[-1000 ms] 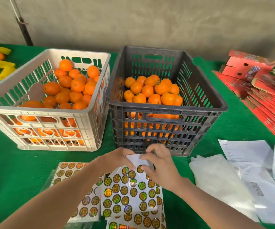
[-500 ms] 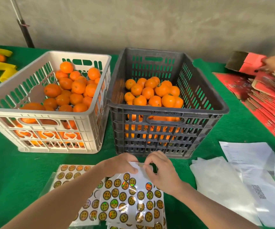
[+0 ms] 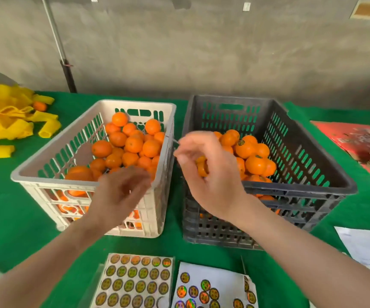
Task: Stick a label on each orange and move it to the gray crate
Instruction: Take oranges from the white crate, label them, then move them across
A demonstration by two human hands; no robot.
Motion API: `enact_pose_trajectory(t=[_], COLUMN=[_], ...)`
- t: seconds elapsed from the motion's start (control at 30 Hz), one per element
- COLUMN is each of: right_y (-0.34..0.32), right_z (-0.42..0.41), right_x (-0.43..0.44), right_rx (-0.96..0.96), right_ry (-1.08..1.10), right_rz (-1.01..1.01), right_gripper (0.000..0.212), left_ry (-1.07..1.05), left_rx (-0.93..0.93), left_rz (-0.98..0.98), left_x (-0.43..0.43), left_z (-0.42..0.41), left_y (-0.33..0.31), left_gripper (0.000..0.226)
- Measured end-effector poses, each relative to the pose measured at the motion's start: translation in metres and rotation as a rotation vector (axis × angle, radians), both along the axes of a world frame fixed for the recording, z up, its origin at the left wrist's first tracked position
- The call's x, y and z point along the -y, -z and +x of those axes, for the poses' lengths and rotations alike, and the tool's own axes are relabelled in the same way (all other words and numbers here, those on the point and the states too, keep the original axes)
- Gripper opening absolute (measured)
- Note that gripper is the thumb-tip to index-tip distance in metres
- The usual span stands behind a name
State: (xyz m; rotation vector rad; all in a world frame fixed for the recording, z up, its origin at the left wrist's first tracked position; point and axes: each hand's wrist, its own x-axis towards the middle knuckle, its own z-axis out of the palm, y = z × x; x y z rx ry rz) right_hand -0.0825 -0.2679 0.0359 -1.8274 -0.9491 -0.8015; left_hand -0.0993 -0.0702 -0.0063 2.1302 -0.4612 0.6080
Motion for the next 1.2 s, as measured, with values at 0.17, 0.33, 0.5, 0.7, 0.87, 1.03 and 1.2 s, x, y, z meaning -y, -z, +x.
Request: enact_pose_trajectory(t=[0.17,0.33,0.5,0.7,0.87,1.03,1.2], right_y=[-0.016,0.010,0.036,0.044,0.047,0.043,0.025], right_z=[0.073,0.115,0.139,0.148,0.149,0.145,0.137], right_x=[-0.067,-0.113,-0.117,-0.113,-0.111,-0.109,-0.106], right_rx=[-0.314,-0.423,-0.499,-0.543,-0.542,-0.530,-0.525], right_ry=[-0.019,-0.040,-0.006,0.001,0.020,0.061,0.101], right_rz=[-0.603,-0.874,-0.922,-0.949,-0.926,-0.738,-0.316], right_gripper=[0.050,0.072,0.085,0.089,0.089,0.081,0.044], left_ry=[-0.259,-0.356,-0.181,0.054,0.024,-0.018,0.222], left_rx=[-0.190,-0.381,-0.667,-0.978,-1.114,-0.971,-0.996], left_rz=[-0.068,0.037,0.662,0.952,1.028,0.675,-0.688], left_x=[-0.079,-0.146,-0.175,-0.170,-0.166,-0.172,-0.148], left_z=[0.048,0.099,0.134,0.151,0.155,0.150,0.124], left_y=[-0.019,-0.020,-0.013,0.007,0.017,0.011,-0.016], left_gripper=[0.032,0.016,0.016,0.049,0.042,0.028,0.029])
